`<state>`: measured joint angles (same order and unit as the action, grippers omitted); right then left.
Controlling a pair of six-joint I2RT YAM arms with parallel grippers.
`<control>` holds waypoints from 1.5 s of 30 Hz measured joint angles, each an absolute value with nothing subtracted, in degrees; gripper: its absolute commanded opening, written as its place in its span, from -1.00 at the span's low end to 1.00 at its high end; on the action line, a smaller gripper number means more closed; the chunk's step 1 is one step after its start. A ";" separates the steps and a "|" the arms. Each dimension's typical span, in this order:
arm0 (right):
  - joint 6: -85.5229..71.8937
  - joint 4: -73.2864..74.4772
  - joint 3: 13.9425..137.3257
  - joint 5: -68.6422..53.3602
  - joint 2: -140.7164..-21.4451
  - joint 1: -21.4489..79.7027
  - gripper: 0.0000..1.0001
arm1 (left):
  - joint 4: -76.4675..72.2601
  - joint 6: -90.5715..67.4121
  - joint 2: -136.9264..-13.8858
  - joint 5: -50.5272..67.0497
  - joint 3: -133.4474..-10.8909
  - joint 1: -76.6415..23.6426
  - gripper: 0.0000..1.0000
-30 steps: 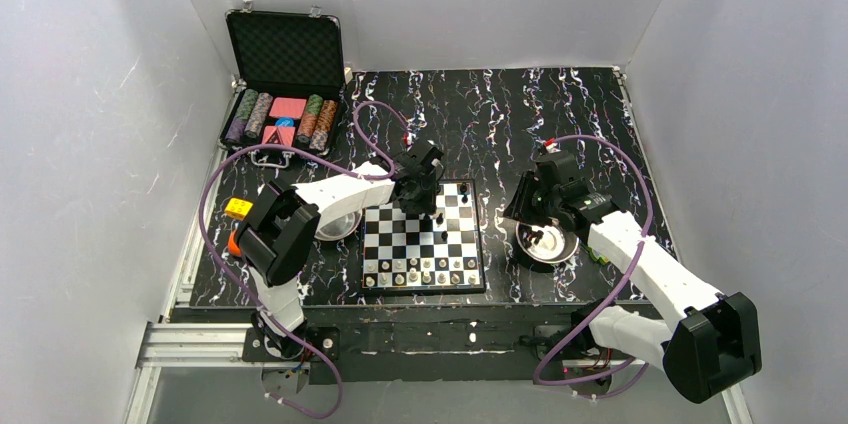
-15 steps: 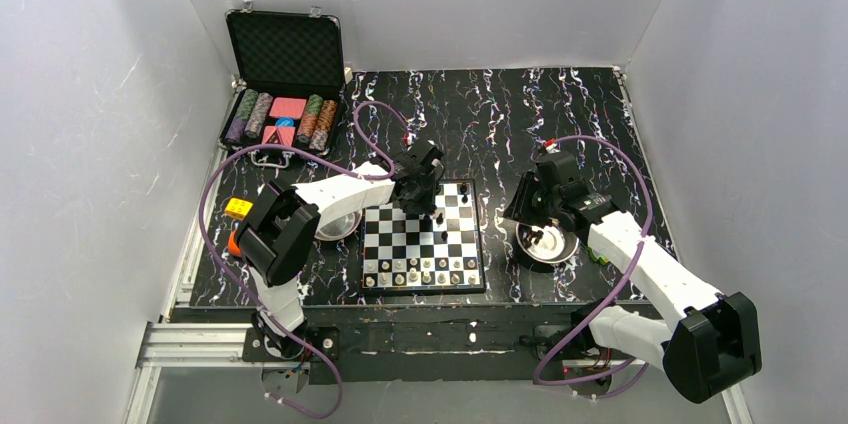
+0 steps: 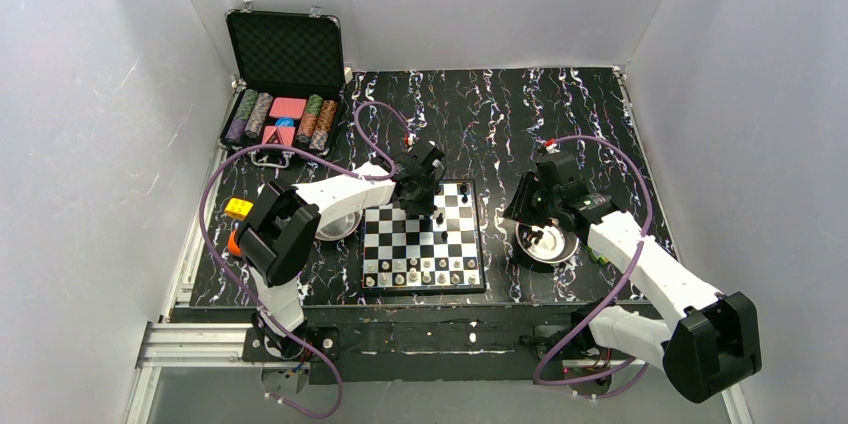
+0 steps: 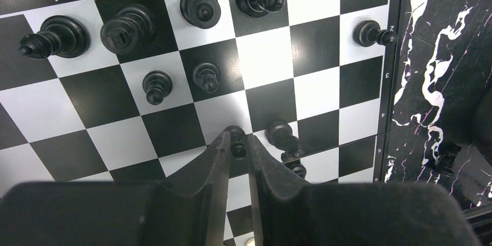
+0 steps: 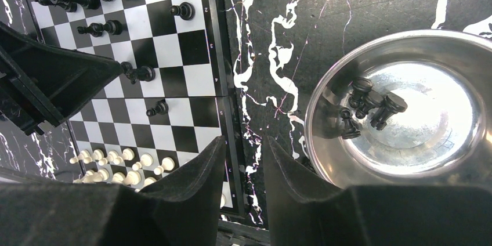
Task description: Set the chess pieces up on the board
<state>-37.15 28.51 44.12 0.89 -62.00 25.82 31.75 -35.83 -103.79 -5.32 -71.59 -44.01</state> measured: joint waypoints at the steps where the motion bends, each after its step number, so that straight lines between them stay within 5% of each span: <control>1: -37.12 28.51 44.12 0.89 -62.04 25.82 -0.25 | 31.75 -35.88 -103.79 -5.32 -71.59 -44.01 -0.72; 26: -37.34 28.12 44.12 -1.15 -63.13 25.82 -0.25 | 35.20 -35.38 -99.18 -10.07 -67.37 -43.38 -0.80; 45: -37.34 28.12 44.12 -1.26 -63.13 25.82 -0.25 | 35.42 -30.11 -98.32 -9.19 -70.70 -33.63 -0.80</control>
<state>-37.34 28.12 44.12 -1.26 -63.13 25.82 35.42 -30.11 -98.32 -9.19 -70.70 -33.63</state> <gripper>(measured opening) 0.377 0.104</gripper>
